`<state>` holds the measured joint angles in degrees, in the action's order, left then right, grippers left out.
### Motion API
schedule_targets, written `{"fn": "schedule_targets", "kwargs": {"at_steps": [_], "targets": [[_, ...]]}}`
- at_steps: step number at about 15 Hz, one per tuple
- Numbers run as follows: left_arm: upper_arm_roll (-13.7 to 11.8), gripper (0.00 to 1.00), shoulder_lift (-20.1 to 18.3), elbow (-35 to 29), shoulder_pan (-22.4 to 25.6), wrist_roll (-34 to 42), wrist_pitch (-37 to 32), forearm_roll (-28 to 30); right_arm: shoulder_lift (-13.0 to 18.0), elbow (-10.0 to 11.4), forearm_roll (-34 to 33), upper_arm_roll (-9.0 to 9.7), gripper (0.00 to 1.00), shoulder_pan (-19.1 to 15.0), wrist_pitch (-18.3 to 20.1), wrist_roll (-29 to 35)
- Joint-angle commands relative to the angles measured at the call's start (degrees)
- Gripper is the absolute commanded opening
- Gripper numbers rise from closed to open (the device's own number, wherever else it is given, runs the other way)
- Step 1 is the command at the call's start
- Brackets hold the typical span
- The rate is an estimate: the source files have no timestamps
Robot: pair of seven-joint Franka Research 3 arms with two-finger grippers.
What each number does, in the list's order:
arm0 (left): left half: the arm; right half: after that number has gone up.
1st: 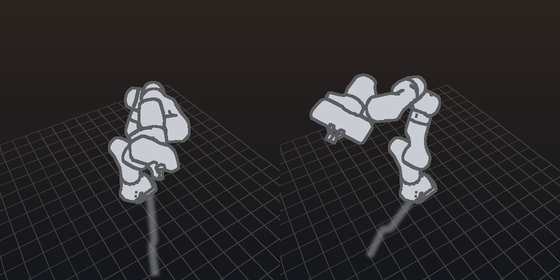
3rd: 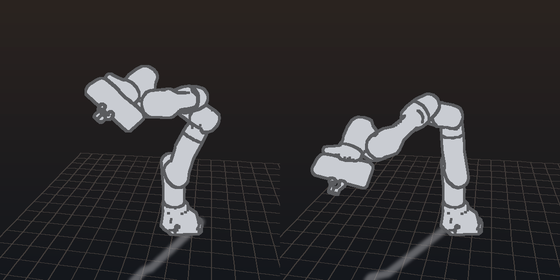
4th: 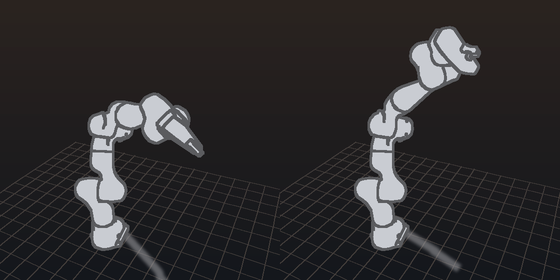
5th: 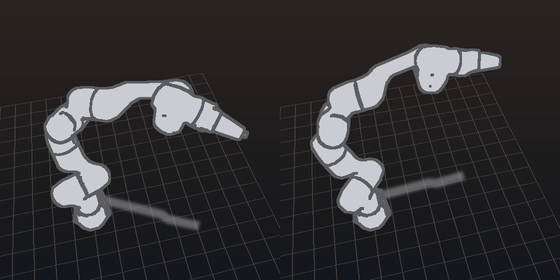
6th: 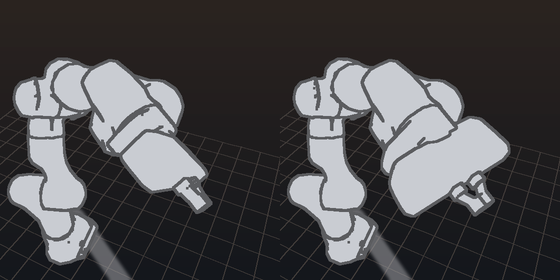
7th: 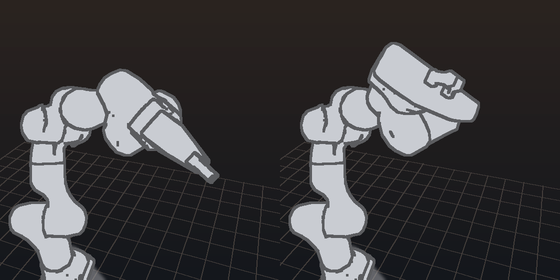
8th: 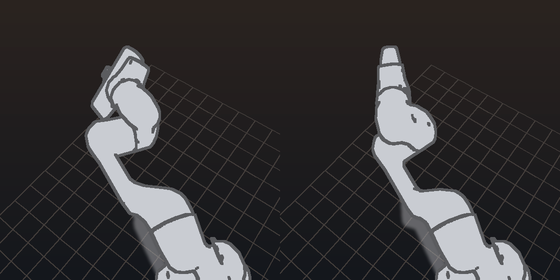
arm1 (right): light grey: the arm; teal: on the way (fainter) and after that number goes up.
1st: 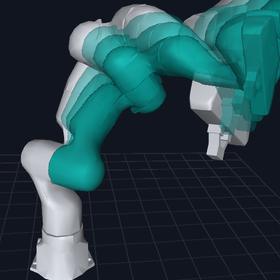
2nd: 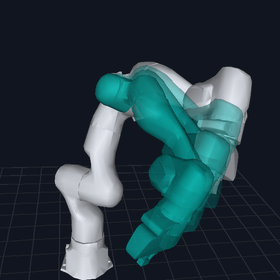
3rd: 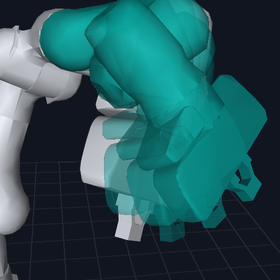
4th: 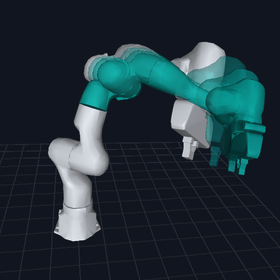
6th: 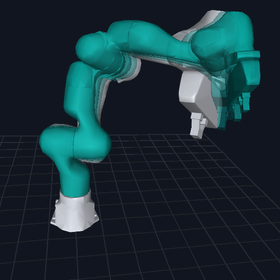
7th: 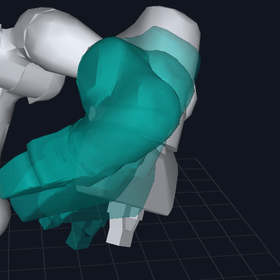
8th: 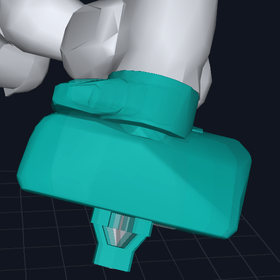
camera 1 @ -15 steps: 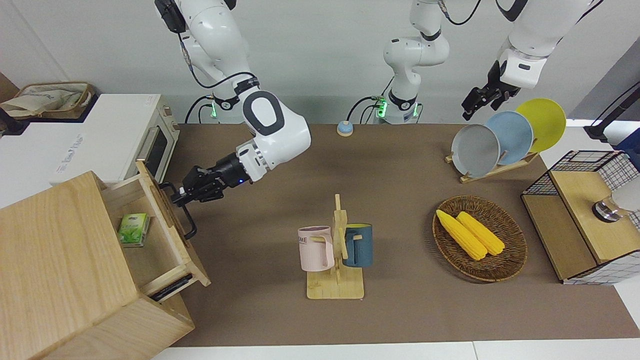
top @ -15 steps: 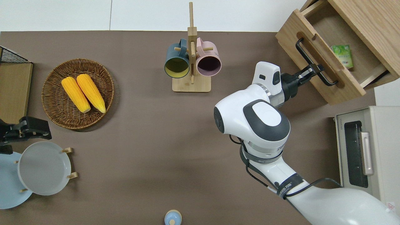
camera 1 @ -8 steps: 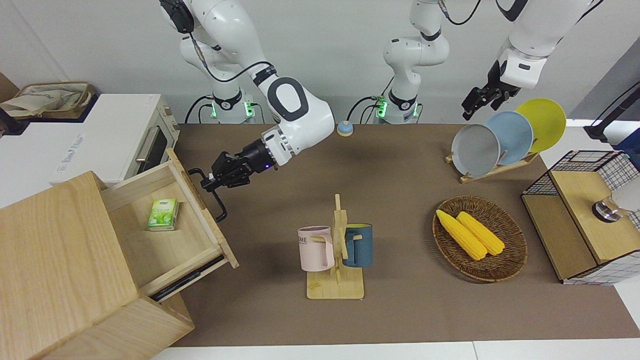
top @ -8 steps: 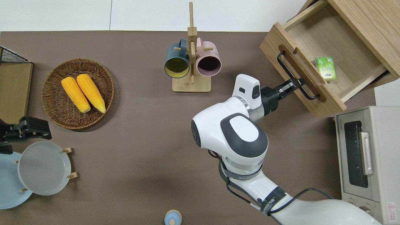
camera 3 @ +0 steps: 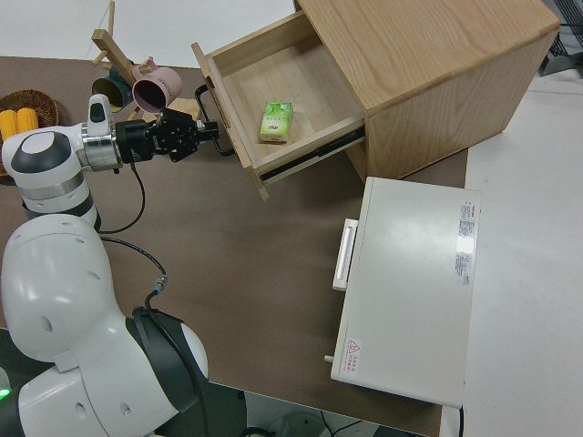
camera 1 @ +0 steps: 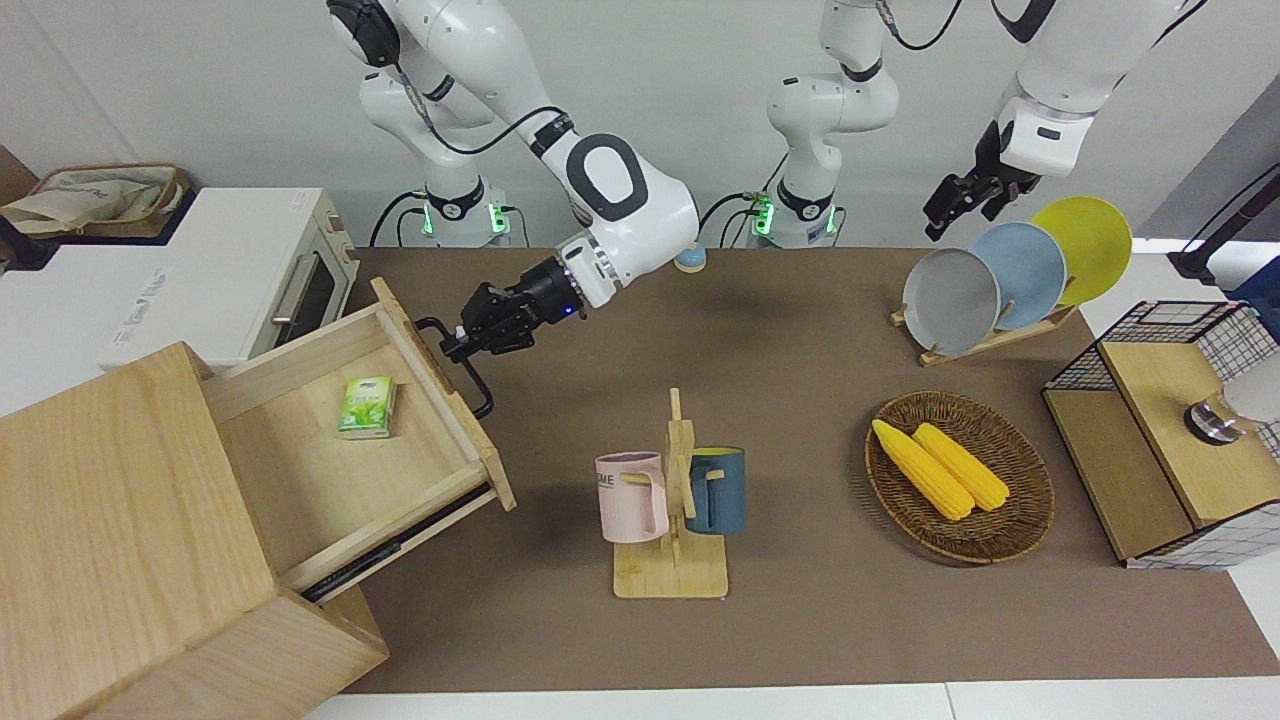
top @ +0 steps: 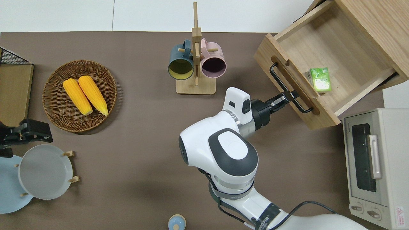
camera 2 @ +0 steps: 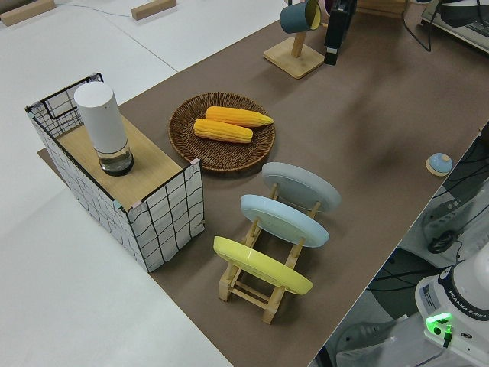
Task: Slide drawer open with right arm
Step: 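Pull the drawer handle toward the robot with the right gripper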
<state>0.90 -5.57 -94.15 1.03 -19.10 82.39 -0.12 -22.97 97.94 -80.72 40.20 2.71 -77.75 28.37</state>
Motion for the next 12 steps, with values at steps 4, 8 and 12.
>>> {"fn": "schedule_targets", "kwargs": {"at_steps": [4,8,12], "targets": [[-0.3,0.99,-0.5,0.0,-0.2,0.5,-0.1,0.2,0.0,-1.4,2.2,2.52,0.000,0.6,4.0,0.8],[-0.3,0.99,-0.5,0.0,-0.2,0.5,-0.1,0.2,0.0,-1.4,3.5,4.35,0.000,1.2,6.1,0.8],[-0.2,0.99,-0.5,0.0,-0.2,0.5,-0.1,0.2,0.0,-1.4,5.0,5.07,0.000,1.9,6.5,1.3]]}}
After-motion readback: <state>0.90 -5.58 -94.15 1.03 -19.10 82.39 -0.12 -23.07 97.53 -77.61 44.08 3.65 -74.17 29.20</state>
